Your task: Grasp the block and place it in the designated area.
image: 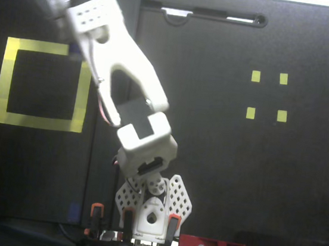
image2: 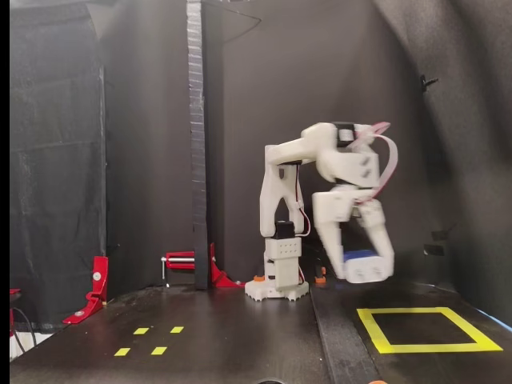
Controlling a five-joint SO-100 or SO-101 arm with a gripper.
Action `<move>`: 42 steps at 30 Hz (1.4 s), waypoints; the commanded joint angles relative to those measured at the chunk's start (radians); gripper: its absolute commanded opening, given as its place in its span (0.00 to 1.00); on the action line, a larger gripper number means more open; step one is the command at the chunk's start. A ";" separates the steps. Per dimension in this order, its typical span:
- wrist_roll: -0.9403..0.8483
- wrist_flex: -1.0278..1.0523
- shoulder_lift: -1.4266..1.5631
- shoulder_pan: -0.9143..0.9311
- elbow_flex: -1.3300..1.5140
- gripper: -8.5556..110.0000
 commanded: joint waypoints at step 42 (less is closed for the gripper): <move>0.233 -0.149 -0.304 -0.265 -0.006 0.24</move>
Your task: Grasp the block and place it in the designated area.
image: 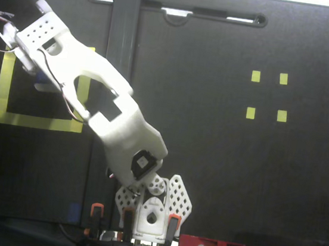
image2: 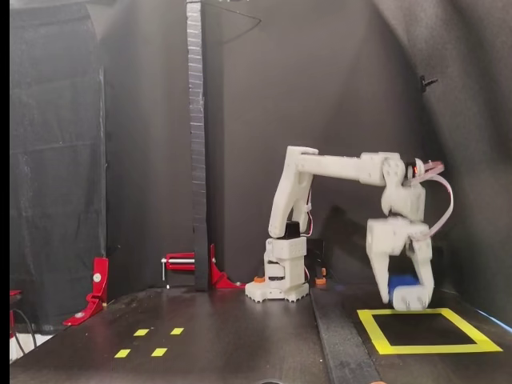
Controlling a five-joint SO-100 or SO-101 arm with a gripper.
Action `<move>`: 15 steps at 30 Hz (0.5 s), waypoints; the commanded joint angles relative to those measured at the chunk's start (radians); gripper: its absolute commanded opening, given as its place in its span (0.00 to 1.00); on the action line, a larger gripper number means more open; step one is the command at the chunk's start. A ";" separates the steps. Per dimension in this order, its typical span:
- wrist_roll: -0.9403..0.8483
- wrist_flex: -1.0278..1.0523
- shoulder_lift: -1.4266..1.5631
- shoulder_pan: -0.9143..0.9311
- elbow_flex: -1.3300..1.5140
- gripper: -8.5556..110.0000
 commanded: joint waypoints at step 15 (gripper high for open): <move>0.029 -0.080 -0.112 -0.025 -0.006 0.24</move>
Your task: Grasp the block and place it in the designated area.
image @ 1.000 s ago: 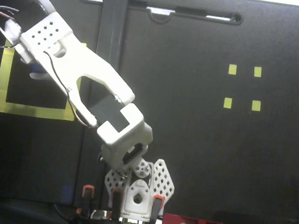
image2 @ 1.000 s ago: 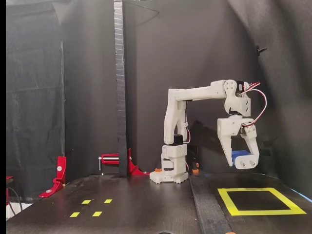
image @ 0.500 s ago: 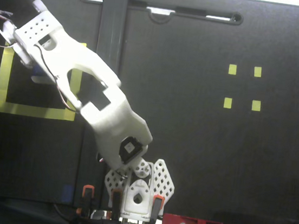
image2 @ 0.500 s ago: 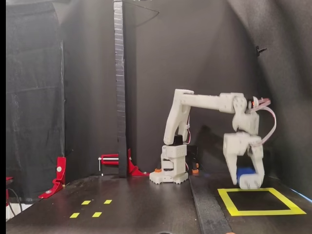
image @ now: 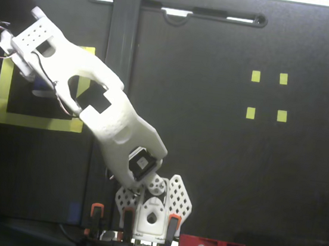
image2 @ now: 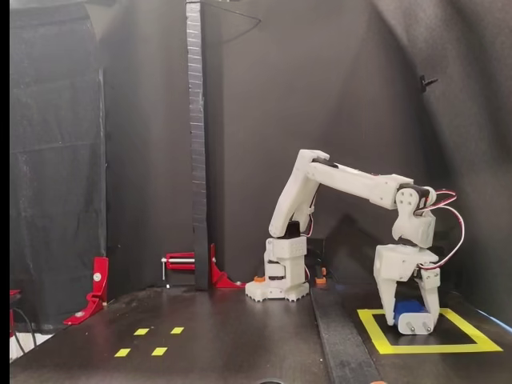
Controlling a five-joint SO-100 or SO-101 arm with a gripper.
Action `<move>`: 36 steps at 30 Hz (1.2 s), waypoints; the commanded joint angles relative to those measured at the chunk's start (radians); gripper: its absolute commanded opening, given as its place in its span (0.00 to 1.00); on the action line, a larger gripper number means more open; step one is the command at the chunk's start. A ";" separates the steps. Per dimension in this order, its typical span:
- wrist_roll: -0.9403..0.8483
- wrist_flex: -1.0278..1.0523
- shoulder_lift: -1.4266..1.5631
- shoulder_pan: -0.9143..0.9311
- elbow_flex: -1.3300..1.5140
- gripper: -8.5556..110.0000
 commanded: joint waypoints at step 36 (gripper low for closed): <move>-0.038 0.143 0.241 0.031 -0.002 0.46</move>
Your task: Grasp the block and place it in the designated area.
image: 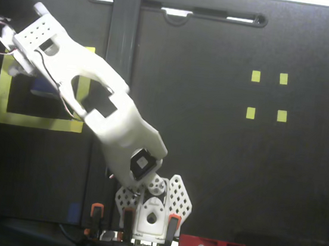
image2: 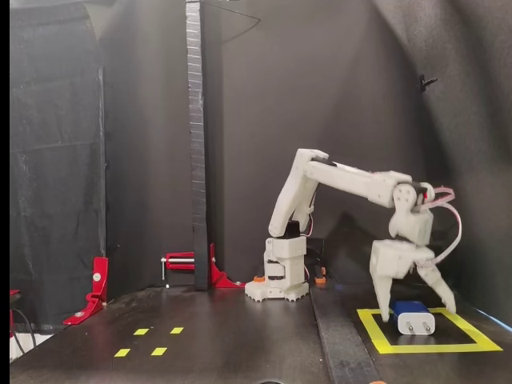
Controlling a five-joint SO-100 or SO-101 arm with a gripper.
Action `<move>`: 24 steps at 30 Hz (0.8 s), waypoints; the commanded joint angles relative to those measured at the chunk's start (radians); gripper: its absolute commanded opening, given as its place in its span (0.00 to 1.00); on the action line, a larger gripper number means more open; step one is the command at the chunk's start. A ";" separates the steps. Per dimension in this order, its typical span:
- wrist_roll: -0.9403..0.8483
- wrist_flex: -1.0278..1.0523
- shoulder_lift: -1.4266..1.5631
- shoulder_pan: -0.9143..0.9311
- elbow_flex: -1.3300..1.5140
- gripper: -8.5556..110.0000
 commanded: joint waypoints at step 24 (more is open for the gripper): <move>-0.049 0.158 0.334 0.041 -0.005 0.39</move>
